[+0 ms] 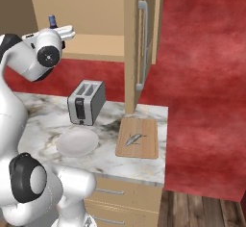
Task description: Pick the fish from the plate and place it on the cutting board. Then pick the condiment bottle from the cabinet and place it next to the cutting board.
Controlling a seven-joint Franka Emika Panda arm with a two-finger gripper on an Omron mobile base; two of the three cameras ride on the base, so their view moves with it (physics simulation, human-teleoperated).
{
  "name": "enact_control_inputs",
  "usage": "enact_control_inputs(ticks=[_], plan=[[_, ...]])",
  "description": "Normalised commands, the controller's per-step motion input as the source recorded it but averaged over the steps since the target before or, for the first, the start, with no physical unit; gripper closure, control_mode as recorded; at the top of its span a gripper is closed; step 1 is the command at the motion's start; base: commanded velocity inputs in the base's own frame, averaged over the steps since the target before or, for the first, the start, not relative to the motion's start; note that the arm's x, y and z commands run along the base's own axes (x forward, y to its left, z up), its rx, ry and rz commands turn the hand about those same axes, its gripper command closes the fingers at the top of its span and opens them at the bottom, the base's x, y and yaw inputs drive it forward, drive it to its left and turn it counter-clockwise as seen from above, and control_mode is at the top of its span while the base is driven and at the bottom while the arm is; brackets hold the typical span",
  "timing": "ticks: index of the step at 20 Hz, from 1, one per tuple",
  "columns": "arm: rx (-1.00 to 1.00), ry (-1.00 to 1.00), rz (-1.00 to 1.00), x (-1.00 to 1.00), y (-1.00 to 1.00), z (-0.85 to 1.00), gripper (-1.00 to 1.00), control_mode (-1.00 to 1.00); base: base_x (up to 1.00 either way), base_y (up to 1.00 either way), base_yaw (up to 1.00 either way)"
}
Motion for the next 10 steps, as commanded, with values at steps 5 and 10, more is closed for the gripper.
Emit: enact_control_inputs(ticks=[5,10], plan=[[0.00,0.00,-0.01,0.08,0.06,0.05,-1.00,-1.00,0.00,0.00,0.00],[0.00,0.00,-0.03,0.14,0.00,0.11,-1.00,-1.00,0.00,0.00,0.00]])
